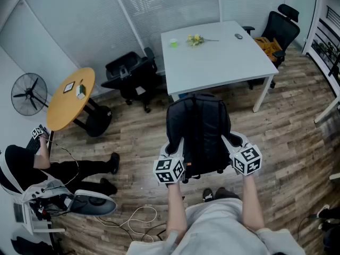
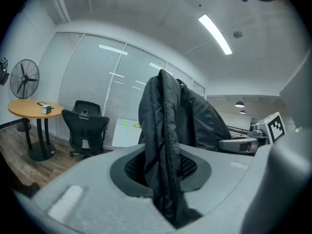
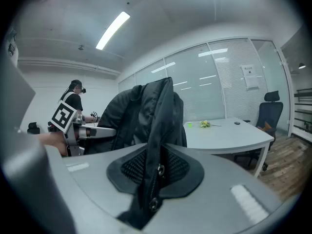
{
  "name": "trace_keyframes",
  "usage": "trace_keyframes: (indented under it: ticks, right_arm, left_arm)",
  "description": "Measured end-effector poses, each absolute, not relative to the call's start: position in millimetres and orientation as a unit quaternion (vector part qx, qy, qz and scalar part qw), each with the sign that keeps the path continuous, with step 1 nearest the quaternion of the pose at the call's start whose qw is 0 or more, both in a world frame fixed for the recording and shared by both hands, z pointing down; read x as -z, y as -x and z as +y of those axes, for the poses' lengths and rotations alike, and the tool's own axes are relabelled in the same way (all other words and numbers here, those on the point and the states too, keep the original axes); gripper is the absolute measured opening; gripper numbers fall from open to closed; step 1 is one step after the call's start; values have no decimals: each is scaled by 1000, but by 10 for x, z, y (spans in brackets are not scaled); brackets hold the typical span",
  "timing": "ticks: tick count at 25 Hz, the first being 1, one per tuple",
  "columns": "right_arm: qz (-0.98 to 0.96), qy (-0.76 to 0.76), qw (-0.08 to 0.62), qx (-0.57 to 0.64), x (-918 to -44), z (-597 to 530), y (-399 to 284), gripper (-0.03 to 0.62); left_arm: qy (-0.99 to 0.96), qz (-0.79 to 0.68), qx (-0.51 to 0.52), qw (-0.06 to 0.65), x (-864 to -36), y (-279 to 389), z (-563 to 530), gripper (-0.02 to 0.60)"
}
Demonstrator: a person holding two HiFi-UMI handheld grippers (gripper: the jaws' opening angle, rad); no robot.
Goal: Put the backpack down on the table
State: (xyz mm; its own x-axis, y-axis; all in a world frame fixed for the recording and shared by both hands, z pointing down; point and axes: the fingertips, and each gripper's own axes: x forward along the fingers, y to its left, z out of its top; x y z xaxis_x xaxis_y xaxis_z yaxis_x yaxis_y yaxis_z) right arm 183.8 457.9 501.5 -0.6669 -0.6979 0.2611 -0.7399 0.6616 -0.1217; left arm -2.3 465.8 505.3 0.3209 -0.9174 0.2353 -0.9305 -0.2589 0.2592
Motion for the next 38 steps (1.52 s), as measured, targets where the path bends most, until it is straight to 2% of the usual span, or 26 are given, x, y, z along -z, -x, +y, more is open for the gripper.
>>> trace_keyframes:
  ticks: [16, 29, 35, 38]
  right_arm:
    - [-905, -399, 88, -116, -5019, 4606, -1836, 54]
    - [-906, -396, 84, -120, -5035, 4267, -1703, 55]
    - [-908, -390, 85, -125, -5062, 3719, -1437, 55]
    - [-911, -386, 77, -124, -5056, 3644, -1520, 55]
  left_arm:
    - [-803, -572, -16, 167, -5044, 11, 4663, 92]
    - [-807, -564, -14, 173, -5059, 139, 4347, 92]
    - [-803, -569, -17, 176, -5085, 403, 3813, 91]
    - [-802, -572, -19, 169, -5051, 321, 3752, 92]
